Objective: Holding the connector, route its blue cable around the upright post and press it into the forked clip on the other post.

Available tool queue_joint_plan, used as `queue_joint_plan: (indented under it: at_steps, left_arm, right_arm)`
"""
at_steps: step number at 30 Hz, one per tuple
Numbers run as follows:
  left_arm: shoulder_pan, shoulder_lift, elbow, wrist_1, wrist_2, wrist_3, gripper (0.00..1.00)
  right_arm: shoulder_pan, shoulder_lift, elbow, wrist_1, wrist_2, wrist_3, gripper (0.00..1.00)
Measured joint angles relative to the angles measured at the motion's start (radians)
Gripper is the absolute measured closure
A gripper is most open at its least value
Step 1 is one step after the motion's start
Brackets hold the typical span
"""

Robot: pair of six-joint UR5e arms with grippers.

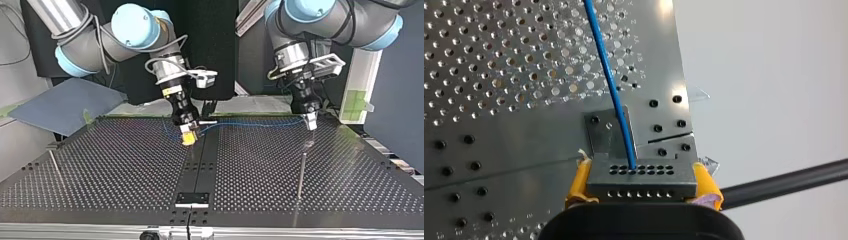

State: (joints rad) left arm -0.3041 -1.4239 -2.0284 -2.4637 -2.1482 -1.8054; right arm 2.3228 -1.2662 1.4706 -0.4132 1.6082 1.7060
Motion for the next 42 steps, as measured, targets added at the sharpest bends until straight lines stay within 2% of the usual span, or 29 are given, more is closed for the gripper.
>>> queue_joint_plan:
  at_steps: [8, 13, 20, 25, 32, 42]
  left_arm:
    - [0.065, -0.006, 0.066, -0.066, 0.063, -0.050, 1.00]
    - [0.109, -0.021, 0.110, -0.111, 0.107, -0.081, 1.00]
    - [0.166, -0.069, 0.167, -0.167, 0.164, -0.094, 1.00]
    - [0.209, -0.105, 0.211, -0.209, 0.207, -0.125, 1.00]
    - [0.267, -0.150, 0.268, -0.219, 0.264, -0.170, 1.00]
    - [0.352, -0.196, 0.309, -0.210, 0.349, -0.218, 1.00]
  right_arm:
    - [-0.001, 0.057, -0.067, 0.030, -0.037, -0.002, 1.00]
    - [-0.001, 0.091, -0.105, 0.042, -0.046, -0.002, 1.00]
    - [-0.001, 0.102, -0.169, 0.052, -0.049, -0.002, 1.00]
    - [-0.007, 0.104, -0.209, 0.057, -0.047, 0.000, 1.00]
    - [-0.015, 0.111, -0.228, 0.057, -0.040, 0.000, 1.00]
    - [-0.021, 0.163, -0.246, 0.058, -0.037, -0.004, 1.00]
